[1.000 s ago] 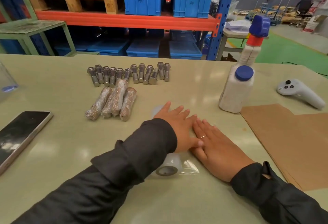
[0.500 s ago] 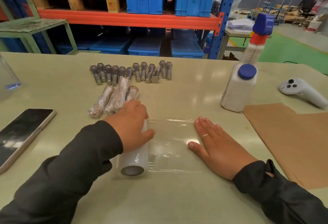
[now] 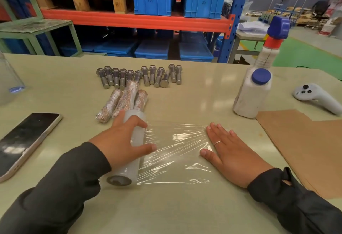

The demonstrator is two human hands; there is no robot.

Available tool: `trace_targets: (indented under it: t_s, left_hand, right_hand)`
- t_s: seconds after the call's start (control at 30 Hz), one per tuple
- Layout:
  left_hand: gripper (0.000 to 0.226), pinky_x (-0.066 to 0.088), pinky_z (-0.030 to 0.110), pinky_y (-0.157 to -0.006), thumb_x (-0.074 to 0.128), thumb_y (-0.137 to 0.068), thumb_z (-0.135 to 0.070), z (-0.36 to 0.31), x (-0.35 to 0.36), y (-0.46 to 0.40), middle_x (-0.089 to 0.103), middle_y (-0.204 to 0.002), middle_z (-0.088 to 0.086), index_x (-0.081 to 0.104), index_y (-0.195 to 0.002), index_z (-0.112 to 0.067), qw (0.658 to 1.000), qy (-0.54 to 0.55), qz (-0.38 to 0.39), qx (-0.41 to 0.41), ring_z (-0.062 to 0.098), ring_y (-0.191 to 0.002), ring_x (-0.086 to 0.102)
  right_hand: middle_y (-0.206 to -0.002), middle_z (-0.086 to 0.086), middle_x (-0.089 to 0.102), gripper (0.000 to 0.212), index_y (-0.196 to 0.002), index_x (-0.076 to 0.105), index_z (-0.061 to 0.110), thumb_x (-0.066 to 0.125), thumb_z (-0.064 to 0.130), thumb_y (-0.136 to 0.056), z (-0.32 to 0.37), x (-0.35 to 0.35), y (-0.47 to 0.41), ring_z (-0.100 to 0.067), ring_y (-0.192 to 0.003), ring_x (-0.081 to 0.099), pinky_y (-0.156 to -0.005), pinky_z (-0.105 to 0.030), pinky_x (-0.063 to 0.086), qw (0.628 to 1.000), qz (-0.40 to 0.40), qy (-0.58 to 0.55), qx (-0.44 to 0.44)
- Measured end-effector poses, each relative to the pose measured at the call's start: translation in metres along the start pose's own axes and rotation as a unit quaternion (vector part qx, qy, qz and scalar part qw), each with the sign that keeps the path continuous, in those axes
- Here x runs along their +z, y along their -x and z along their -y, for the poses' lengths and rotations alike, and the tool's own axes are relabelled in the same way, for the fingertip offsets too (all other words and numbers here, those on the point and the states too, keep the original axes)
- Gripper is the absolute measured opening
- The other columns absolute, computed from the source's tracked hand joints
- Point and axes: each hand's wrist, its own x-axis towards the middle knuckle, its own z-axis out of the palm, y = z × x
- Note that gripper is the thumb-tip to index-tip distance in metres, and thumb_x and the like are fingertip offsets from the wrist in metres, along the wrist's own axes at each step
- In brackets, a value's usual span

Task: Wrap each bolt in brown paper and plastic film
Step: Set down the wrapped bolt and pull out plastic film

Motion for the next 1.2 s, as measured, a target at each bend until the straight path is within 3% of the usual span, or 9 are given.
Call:
trace_targets:
  t_s: [0.1,0.2,0.3,0.47,0.63,0.77,0.9,1.0,1.2]
  left_hand:
    - [0.035,0.030,0.010,-0.080,0.069,-0.078,-0.033,0.005,0.000,0.002,0.030,-0.141,-0.003,0.042,-0.095,-0.047,0.994,0.098,-0.049,0.007,0.014,-0.129,0.035]
    - [0.034,0.038,0.014,-0.057,0.065,-0.081,-0.019,0.016,0.002,0.005,0.045,-0.103,-0.015,0.047,-0.089,-0.046,0.974,0.209,-0.082,-0.004,0.004,-0.083,0.051]
    - [0.033,0.037,0.022,-0.056,0.058,-0.086,-0.015,0.023,0.003,0.008,0.047,-0.093,-0.014,0.048,-0.090,-0.046,0.968,0.235,-0.082,-0.011,0.010,-0.073,0.051]
    - [0.041,0.028,0.022,-0.082,0.044,-0.089,-0.004,0.032,-0.011,0.010,0.044,-0.121,-0.009,0.055,-0.093,-0.044,0.965,0.247,-0.090,-0.010,0.009,-0.109,0.039]
    - [0.032,0.030,0.025,-0.073,0.047,-0.092,-0.014,0.034,-0.005,0.014,0.041,-0.125,-0.005,0.047,-0.104,-0.043,0.974,0.196,-0.115,-0.022,0.012,-0.100,0.041]
    - [0.043,0.029,0.014,-0.067,0.064,-0.083,-0.027,0.033,0.002,0.013,0.032,-0.119,-0.013,0.042,-0.119,-0.038,0.982,0.131,-0.138,-0.006,0.005,-0.101,0.035]
    - [0.044,0.029,0.005,-0.054,0.065,-0.083,-0.026,0.035,-0.002,0.011,0.035,-0.116,-0.009,0.040,-0.116,-0.040,0.982,0.136,-0.126,-0.024,0.004,-0.081,0.043]
    - [0.041,0.029,0.009,-0.057,0.064,-0.084,-0.024,0.036,0.000,0.013,0.036,-0.118,-0.009,0.040,-0.111,-0.043,0.976,0.171,-0.130,-0.026,0.007,-0.085,0.045]
    - [0.039,0.028,0.008,-0.060,0.064,-0.084,-0.021,0.033,0.007,0.016,0.034,-0.121,-0.012,0.043,-0.100,-0.050,0.963,0.222,-0.155,-0.013,0.006,-0.090,0.039]
  right_hand:
    - [-0.153,0.008,-0.023,0.076,-0.146,-0.017,0.022,0.007,0.064,-0.087,-0.002,-0.002,0.002,0.005,-0.129,-0.026,-0.110,-0.022,-0.016,1.000,0.010,0.002,0.002]
    - [-0.153,0.008,-0.023,0.083,-0.146,-0.017,0.022,0.001,0.067,-0.079,-0.004,-0.004,0.004,0.004,-0.131,-0.025,-0.111,-0.023,-0.017,1.000,0.014,0.009,0.005]
    - [-0.153,0.009,-0.023,0.086,-0.146,-0.019,0.023,-0.002,0.068,-0.074,-0.005,-0.007,0.006,0.005,-0.130,-0.026,-0.111,-0.023,-0.017,1.000,0.022,0.009,0.009]
    - [-0.153,0.007,-0.024,0.084,-0.145,-0.019,0.021,0.001,0.067,-0.078,-0.004,-0.006,0.007,0.002,-0.134,-0.025,-0.111,-0.024,-0.017,1.000,0.019,0.007,0.020]
    - [-0.154,0.005,-0.023,0.090,-0.146,-0.018,0.019,-0.003,0.068,-0.072,-0.002,-0.004,0.010,-0.003,-0.138,-0.024,-0.110,-0.024,-0.018,0.999,0.013,-0.006,0.044]
    - [-0.154,0.006,-0.023,0.093,-0.146,-0.018,0.019,-0.005,0.070,-0.069,-0.002,-0.002,0.013,-0.002,-0.138,-0.024,-0.111,-0.026,-0.018,0.999,0.011,-0.003,0.053]
    - [-0.153,0.008,-0.023,0.096,-0.146,-0.018,0.022,-0.006,0.073,-0.066,-0.005,-0.003,0.014,0.003,-0.132,-0.026,-0.112,-0.029,-0.018,0.998,0.017,-0.017,0.050]
    - [-0.153,0.010,-0.023,0.097,-0.146,-0.017,0.023,-0.007,0.073,-0.064,-0.009,-0.003,0.013,0.005,-0.130,-0.026,-0.112,-0.028,-0.017,0.999,0.005,-0.033,0.041]
    - [-0.157,0.006,0.007,0.073,-0.149,0.015,0.017,0.017,0.057,-0.088,-0.021,-0.016,0.016,-0.001,-0.141,0.002,-0.111,-0.018,-0.001,0.974,-0.101,-0.191,0.071]
